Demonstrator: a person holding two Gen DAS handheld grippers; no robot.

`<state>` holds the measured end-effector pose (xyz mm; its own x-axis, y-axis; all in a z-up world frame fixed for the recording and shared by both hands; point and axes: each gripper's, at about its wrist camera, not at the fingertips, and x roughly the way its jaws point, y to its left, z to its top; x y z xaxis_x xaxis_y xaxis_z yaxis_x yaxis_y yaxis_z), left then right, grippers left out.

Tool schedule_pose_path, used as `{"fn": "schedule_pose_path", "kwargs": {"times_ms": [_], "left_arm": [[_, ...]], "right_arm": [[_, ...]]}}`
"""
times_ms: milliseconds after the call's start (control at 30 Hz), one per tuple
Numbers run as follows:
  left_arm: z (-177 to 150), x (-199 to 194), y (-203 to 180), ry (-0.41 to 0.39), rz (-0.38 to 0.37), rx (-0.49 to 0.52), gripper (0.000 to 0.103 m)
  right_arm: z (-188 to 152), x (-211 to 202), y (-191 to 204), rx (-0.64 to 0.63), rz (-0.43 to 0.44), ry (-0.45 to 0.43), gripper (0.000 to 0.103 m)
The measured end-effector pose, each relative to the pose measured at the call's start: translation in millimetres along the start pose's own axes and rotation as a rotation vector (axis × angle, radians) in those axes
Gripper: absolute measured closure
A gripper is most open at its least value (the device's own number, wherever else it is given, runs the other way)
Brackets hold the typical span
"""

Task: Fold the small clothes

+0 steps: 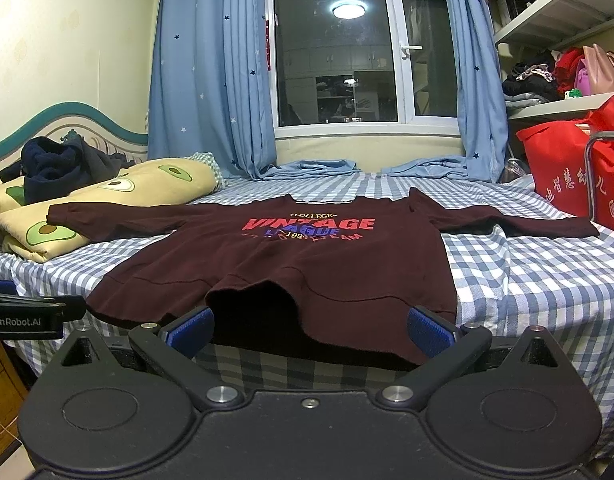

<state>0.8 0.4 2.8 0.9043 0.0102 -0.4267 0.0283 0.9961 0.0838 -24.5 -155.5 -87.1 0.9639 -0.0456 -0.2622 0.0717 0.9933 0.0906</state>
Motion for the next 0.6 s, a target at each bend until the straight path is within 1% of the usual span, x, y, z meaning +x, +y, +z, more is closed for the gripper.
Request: {"fn": "schedule_pose_path", "kwargs": {"times_ms": [600], "left_arm": [[-0.9,-0.8,0.9,-0.001,0.002,-0.003,0.001]], "right_arm": [[0.1,-0.6,1.4,0.0,0.002,0.0,0.0]]}}
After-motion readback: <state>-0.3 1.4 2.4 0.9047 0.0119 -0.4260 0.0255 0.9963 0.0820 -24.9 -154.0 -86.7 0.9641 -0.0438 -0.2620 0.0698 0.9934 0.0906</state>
